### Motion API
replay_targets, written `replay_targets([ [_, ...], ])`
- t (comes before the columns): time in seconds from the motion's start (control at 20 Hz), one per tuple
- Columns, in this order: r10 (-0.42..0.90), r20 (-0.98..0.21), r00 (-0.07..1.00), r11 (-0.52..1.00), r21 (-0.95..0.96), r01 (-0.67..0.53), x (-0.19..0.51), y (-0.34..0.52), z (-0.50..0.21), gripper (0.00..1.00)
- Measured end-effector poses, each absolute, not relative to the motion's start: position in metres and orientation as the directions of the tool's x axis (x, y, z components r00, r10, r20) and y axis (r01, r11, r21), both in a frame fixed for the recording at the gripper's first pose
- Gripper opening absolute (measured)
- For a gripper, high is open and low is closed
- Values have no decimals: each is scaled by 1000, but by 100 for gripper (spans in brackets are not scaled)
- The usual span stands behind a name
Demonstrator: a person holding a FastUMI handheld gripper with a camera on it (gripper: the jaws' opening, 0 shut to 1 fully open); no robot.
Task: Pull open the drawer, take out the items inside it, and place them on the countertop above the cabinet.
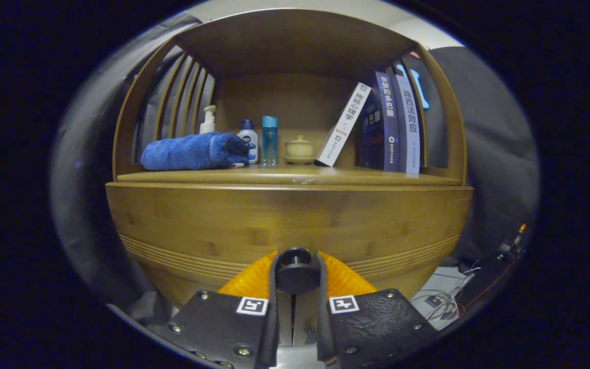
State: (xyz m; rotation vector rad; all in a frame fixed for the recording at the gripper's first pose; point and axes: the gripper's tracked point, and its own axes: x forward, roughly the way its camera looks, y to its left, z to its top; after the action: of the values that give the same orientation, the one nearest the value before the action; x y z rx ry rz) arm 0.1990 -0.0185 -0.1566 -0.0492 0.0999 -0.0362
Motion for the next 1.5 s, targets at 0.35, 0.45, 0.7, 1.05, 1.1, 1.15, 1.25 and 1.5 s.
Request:
replay_targets([
  [0.35,-48,-127,991,995,-93,36,152,-21,-161,29],
  [0.45,-37,-139,990,995,-98,23,137,-20,-161,29],
  [0.7,-14,-169,986,993,-117,-6,100,-21,-164,29],
  [1.05,13,-206,978,983,-175,-50,52,-23,-171,29],
  [1.1,16,-220,975,985,-161,-53,46,-23,-175,30],
  [1.15,22,-219,976,987,-151,-56,40,-22,-175,29],
  [1.25,22,-225,974,984,-168,-61,32,-23,-174,30],
  [1.5,57,-238,969,975,-196,-106,-3,-21,-178,29],
])
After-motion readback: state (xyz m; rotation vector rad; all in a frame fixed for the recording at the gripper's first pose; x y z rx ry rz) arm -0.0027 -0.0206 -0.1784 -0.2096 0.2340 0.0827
